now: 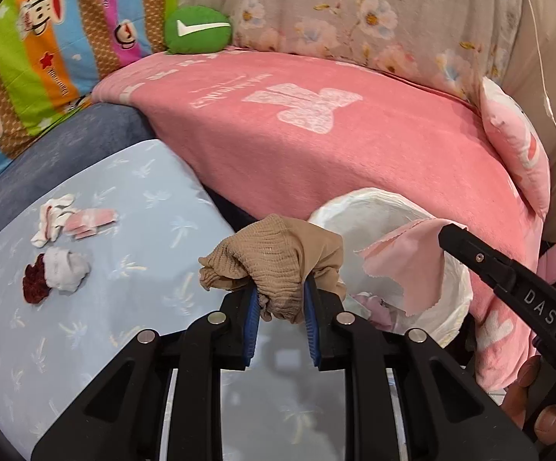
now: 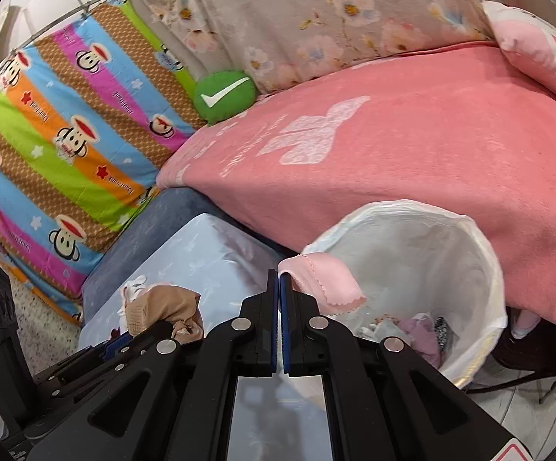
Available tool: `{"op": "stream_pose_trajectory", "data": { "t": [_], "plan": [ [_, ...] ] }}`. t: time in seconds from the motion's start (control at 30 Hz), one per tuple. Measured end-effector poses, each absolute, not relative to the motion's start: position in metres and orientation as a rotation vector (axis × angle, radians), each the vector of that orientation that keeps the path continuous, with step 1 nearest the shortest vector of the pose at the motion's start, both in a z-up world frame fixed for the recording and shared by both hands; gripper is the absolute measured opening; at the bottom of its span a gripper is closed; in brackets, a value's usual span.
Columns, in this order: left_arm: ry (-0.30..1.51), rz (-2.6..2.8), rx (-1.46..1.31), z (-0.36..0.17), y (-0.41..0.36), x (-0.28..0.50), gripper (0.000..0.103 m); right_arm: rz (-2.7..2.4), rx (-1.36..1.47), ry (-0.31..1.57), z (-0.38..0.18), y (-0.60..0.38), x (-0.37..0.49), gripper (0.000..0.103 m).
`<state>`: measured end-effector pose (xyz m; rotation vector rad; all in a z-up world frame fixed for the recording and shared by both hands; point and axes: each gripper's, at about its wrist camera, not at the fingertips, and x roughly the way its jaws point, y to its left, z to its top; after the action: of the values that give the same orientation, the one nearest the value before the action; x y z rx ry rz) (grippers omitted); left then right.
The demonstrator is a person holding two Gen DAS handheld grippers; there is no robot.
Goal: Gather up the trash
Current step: 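Carry the tan stocking and pink cloth over the white bin, then open both grippers to drop the stocking and cloth into the bin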
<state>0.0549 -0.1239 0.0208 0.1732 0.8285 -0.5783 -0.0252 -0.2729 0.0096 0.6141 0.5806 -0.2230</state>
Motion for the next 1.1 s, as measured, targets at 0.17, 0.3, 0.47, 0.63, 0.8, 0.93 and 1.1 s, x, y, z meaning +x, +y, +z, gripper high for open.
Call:
{"op": "stream_pose_trajectory", "data": {
  "t": [0.17,0.3,0.47,0.63,0.8,0.93,1.1],
  "plan": [
    [0.838,-0.617,0.207,0.016,-0.148,0.049,0.021,-0.253,0.644,0.58,0.0,-0.296,-0.036,0.003],
    [0.845,-0.645,0.223,0.013,-0.161,0.048,0.022,-0.265,0.656,0.584,-0.005,-0.305,-0.039,0.003],
    [0.853,-0.671,0.22,0.013,-0.171,0.047,0.025,-0.282,0.664,0.581,-0.008,-0.311,-0.042,0.003],
    [0.841,-0.639,0.199,0.016,-0.172,0.049,0.065,-0.301,0.668,0.576,-0.008,-0.309,-0.045,0.01],
    [0.825,-0.621,0.182,0.021,-0.166,0.049,0.07,-0.301,0.667,0.577,-0.007,-0.31,-0.045,0.011],
    [0.831,-0.606,0.166,0.02,-0.161,0.051,0.07,-0.291,0.657,0.58,-0.006,-0.307,-0.043,0.012],
    [0.83,-0.591,0.15,0.02,-0.151,0.051,0.07,-0.278,0.639,0.589,-0.004,-0.301,-0.039,0.014]
  ]
}}
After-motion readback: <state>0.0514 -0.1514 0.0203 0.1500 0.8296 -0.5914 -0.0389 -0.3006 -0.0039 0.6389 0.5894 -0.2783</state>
